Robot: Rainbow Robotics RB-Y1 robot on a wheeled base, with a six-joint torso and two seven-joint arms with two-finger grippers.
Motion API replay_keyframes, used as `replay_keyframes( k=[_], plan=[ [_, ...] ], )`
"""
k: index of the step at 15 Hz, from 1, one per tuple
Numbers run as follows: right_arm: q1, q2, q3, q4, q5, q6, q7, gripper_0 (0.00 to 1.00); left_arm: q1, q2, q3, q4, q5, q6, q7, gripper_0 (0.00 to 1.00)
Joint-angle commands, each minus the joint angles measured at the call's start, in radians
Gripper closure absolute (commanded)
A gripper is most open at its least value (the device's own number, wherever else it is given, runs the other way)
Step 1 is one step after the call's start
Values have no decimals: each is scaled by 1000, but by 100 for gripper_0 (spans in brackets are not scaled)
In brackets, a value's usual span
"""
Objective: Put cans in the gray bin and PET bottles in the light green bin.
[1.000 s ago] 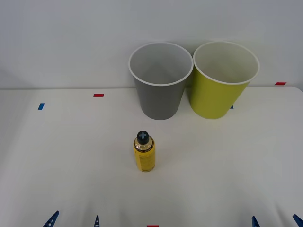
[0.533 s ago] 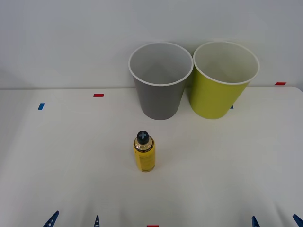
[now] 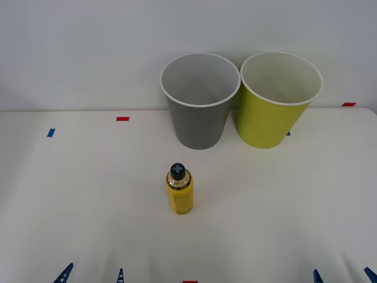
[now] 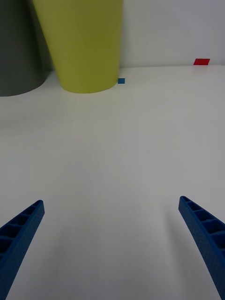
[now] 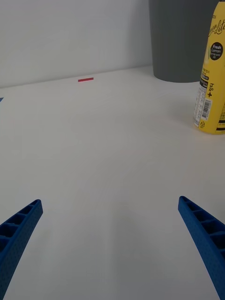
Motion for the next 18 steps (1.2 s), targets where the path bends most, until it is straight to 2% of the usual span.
replay_keyframes(
  k=[1,8,9,13,18],
  plan=[
    [0,0,0,0,0,0,0,0,0,0,0,0,0,0,0,0],
    [0,0,0,0,0,0,0,0,0,0,0,0,0,0,0,0],
    [0,0,0,0,0,0,0,0,-23,5,0,32,-3,15,0,0],
    [0,0,0,0,0,0,0,0,-54,57,-6,-6,-9,-6,8,0],
    [0,0,0,0,0,0,0,0,-210,204,-100,0,9,0,15,0]
  ],
)
